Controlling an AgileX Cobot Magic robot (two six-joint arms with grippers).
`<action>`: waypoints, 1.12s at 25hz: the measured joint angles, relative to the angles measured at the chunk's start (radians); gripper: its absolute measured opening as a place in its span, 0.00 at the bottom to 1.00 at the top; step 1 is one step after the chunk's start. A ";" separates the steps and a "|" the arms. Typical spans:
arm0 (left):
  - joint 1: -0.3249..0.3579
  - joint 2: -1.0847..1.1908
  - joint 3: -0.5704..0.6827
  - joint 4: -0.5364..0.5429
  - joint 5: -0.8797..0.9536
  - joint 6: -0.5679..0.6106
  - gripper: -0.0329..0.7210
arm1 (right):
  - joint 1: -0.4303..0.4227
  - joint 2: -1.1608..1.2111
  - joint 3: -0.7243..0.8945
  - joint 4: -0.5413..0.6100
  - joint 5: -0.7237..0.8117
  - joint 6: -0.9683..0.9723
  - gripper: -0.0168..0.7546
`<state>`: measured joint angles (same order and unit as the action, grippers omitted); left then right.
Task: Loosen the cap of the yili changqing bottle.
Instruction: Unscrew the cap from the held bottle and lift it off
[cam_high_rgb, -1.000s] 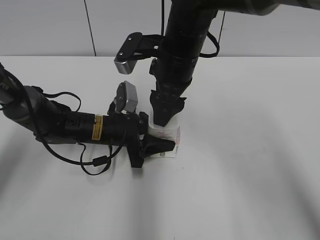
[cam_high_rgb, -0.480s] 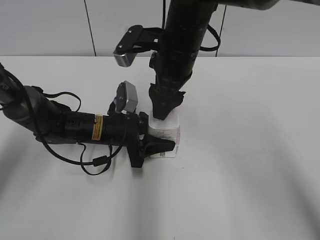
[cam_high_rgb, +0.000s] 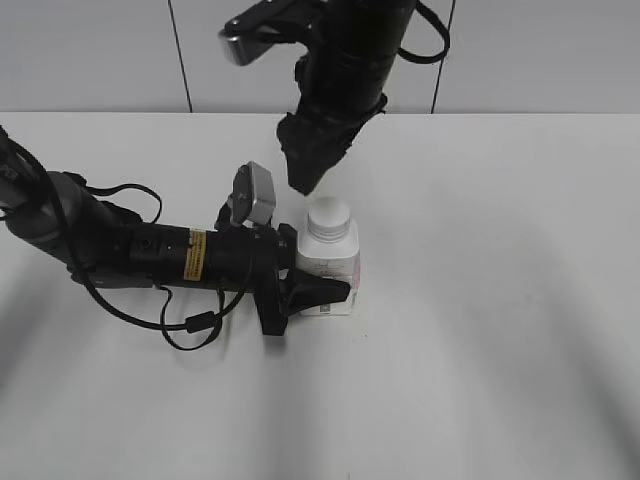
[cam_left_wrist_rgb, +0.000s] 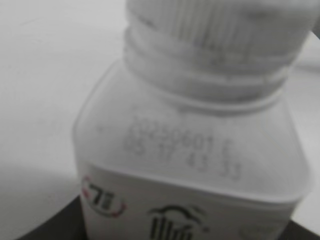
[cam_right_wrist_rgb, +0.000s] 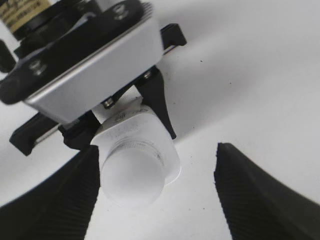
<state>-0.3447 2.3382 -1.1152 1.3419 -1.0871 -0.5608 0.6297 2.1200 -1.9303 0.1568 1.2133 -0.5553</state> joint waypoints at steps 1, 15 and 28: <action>0.000 0.000 0.000 0.000 0.000 0.000 0.53 | 0.000 0.000 -0.008 -0.014 0.000 0.070 0.75; 0.000 0.000 0.000 0.000 0.000 0.000 0.53 | 0.000 0.000 -0.012 0.003 0.002 0.685 0.75; 0.000 0.000 0.000 0.000 0.000 -0.001 0.53 | 0.000 0.000 -0.012 0.019 0.002 0.750 0.75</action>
<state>-0.3447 2.3382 -1.1152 1.3419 -1.0871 -0.5617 0.6297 2.1200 -1.9424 0.1763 1.2152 0.1944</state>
